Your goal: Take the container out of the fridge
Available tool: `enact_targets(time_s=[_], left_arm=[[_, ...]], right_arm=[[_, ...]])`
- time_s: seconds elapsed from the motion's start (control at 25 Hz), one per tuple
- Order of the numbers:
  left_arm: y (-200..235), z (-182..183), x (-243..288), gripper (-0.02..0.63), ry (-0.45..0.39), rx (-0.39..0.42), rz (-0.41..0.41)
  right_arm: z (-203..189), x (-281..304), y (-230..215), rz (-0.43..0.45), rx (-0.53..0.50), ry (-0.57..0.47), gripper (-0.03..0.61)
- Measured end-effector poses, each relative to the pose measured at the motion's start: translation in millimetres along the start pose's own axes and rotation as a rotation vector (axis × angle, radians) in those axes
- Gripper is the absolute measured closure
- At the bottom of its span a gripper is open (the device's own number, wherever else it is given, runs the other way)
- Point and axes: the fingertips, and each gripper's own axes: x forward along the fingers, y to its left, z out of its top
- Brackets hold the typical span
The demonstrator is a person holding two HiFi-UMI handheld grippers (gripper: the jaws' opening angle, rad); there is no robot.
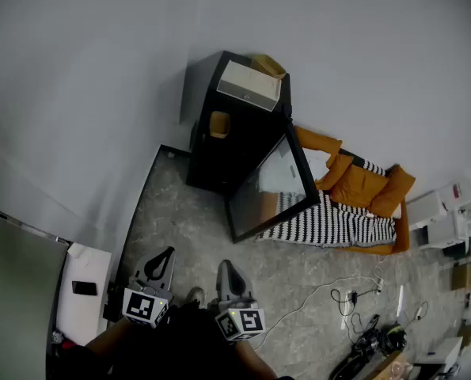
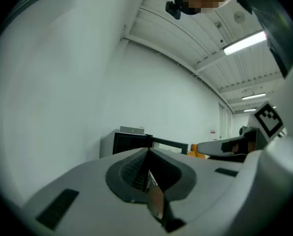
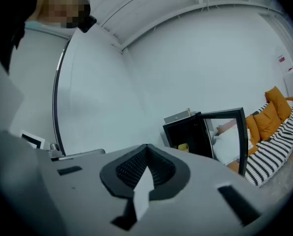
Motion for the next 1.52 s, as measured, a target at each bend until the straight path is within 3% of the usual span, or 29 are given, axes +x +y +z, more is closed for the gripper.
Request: enact_targets(time_s=[0.6, 1.52], left_arm=[[9.0, 0.9, -7.1, 0.607, -0.014, -0.004, -0.014], [95.5, -11.3, -18.1, 0.607, 0.014, -0.078, -0.091]], right_arm=[[-3.5, 1.7, 10.9, -0.008, 0.014, -0.013, 0.577], [-30.6, 50.9, 71.2, -0.111, -0.005, -0.022, 0.577]])
